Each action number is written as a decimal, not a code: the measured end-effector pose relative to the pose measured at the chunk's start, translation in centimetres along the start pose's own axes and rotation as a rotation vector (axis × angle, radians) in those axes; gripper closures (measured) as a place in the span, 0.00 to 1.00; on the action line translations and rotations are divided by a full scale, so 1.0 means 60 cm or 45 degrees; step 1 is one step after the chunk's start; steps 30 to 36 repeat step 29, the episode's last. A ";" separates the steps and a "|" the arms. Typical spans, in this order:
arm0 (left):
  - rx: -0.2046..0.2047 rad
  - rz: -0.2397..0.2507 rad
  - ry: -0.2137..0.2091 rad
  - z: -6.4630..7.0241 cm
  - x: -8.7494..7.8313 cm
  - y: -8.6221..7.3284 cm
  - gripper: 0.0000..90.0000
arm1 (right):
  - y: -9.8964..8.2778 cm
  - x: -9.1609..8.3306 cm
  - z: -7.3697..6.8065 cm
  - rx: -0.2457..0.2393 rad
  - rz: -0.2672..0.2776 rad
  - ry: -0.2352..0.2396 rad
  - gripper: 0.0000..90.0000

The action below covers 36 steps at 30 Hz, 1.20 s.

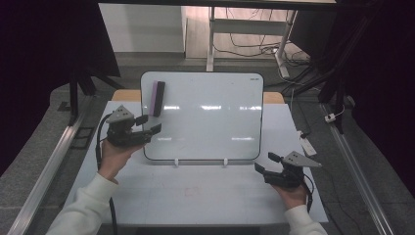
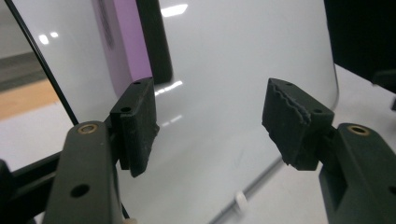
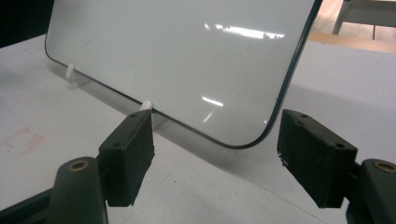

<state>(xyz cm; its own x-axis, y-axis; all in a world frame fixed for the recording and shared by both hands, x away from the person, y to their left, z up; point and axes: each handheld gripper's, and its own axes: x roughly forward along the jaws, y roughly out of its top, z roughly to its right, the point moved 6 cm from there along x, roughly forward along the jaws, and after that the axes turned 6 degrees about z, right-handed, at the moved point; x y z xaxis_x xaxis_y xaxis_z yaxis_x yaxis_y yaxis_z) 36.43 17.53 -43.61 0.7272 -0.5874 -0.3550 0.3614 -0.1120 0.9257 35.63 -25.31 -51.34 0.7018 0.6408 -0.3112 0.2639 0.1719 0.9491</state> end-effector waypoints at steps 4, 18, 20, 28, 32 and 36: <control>0.006 -0.043 -0.019 0.006 -0.007 -0.033 0.40 | -0.002 0.001 0.001 -0.005 -0.016 0.013 0.30; -0.064 -0.174 -0.069 0.014 -0.026 -0.129 0.39 | -0.004 -0.001 0.004 -0.028 -0.038 0.025 0.30; -0.073 -0.186 -0.071 0.014 -0.028 -0.140 0.39 | -0.004 -0.001 0.005 -0.039 -0.043 0.024 0.30; -0.090 -0.207 -0.074 0.012 -0.032 -0.159 0.39 | -0.003 -0.003 0.006 -0.048 -0.044 0.028 0.30; -0.091 -0.208 -0.075 0.012 -0.033 -0.159 0.39 | -0.003 -0.003 0.006 -0.050 -0.044 0.029 0.30; -0.091 -0.208 -0.075 0.012 -0.033 -0.159 0.39 | -0.003 -0.003 0.006 -0.050 -0.044 0.029 0.30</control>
